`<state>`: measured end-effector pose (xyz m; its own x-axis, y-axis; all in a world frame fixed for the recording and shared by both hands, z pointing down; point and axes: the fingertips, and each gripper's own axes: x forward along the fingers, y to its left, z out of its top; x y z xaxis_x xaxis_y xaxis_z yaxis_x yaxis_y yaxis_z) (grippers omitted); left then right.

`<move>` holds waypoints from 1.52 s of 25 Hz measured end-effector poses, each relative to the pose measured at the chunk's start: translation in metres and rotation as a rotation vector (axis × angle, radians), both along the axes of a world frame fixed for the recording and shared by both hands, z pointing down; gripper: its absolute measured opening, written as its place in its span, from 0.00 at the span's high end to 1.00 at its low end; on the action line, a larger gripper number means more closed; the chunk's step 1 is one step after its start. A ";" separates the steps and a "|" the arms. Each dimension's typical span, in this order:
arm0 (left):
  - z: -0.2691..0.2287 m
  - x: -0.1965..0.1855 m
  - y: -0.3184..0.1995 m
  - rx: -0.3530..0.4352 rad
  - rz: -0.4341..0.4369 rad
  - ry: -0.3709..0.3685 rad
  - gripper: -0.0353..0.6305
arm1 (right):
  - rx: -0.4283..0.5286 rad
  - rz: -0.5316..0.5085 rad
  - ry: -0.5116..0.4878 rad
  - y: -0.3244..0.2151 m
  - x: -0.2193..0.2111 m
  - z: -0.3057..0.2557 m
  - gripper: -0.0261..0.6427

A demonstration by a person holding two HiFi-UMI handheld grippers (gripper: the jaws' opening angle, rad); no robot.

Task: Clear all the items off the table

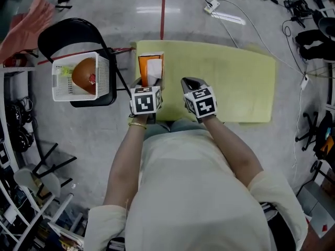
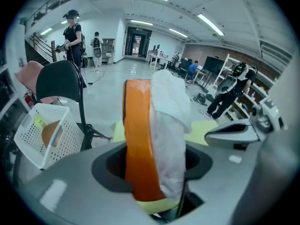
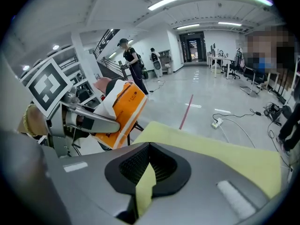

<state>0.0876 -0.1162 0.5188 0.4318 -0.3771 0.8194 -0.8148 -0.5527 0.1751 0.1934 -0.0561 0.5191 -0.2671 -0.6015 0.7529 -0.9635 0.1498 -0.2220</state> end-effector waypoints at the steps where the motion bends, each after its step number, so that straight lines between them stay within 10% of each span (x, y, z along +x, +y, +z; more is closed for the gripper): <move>1: -0.003 -0.002 0.002 0.005 -0.006 0.001 0.56 | 0.004 -0.008 0.000 0.001 -0.002 -0.002 0.96; 38: -0.042 -0.206 -0.048 0.029 -0.134 0.063 0.56 | 0.074 -0.061 0.027 -0.067 -0.162 -0.054 0.96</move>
<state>-0.1182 -0.1646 0.4773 0.4260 -0.4579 0.7803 -0.8696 -0.4453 0.2134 0.0314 -0.1234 0.4650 -0.2849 -0.6391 0.7144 -0.9576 0.2237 -0.1818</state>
